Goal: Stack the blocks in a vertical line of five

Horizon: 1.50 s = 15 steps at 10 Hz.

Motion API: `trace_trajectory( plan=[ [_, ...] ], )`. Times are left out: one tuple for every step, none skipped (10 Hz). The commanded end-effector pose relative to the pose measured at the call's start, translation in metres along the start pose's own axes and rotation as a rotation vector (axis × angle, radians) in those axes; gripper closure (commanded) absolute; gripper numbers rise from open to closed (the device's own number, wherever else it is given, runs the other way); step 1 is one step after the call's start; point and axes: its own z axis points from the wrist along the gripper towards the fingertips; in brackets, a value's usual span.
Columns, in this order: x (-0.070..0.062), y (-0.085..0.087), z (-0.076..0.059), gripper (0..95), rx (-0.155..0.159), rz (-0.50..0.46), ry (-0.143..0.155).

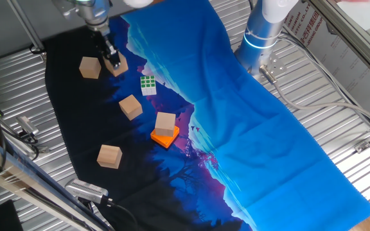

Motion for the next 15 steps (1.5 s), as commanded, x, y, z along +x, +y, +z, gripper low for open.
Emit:
trace_trajectory(
  plan=[
    [-0.023, 0.022, -0.002, 95.0, 0.007, 0.042, 0.007],
    [-0.034, 0.031, -0.007, 95.0, 0.005, 0.065, 0.01],
    [-0.045, 0.04, -0.012, 95.0, 0.004, 0.085, 0.018],
    [-0.05, 0.045, -0.014, 95.0, 0.009, 0.093, 0.021],
    [-0.054, 0.051, -0.014, 95.0, 0.005, 0.105, 0.021],
    [-0.056, 0.055, -0.011, 95.0, 0.003, 0.12, 0.019],
    [-0.057, 0.059, -0.009, 95.0, -0.001, 0.144, 0.015],
    [-0.058, 0.064, -0.006, 95.0, -0.009, 0.175, 0.013],
    [-0.06, 0.07, -0.002, 95.0, -0.012, 0.196, 0.011],
    [-0.06, 0.074, 0.0, 95.0, -0.012, 0.204, 0.011],
    [-0.06, 0.081, 0.002, 95.0, -0.012, 0.212, 0.013],
    [-0.058, 0.086, 0.002, 95.0, -0.019, 0.22, 0.019],
    [-0.056, 0.09, 0.002, 95.0, -0.024, 0.229, 0.022],
    [-0.054, 0.093, 0.001, 95.0, -0.027, 0.232, 0.023],
    [-0.052, 0.095, 0.0, 95.0, -0.036, 0.245, 0.021]
  ],
)
